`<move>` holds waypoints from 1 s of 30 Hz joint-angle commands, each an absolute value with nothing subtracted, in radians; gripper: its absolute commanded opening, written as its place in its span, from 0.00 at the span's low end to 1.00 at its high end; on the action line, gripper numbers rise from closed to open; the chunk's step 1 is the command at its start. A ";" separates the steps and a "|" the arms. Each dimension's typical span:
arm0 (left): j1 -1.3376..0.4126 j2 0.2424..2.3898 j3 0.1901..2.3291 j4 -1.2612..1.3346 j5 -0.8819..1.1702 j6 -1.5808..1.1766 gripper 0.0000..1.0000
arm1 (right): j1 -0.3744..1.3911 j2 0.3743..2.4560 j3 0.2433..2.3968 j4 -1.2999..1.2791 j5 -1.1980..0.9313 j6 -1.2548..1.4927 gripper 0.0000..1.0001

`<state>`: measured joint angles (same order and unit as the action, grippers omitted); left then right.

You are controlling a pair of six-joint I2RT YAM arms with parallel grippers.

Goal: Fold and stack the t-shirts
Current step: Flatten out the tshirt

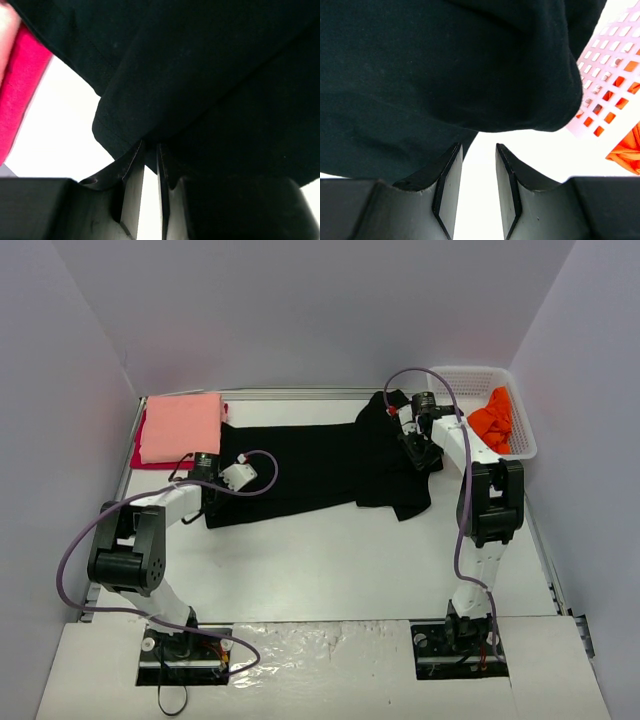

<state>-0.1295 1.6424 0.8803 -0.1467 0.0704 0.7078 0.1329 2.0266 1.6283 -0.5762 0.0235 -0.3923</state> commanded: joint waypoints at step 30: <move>-0.104 1.628 0.991 -0.181 0.029 0.730 0.02 | 0.133 1.990 1.548 -0.560 0.069 -0.402 0.29</move>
<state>-0.1154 1.6718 0.9485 -0.1574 0.0460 0.7265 0.1333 2.0266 1.5597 -0.5419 0.0467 -0.3943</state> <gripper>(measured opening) 0.028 0.288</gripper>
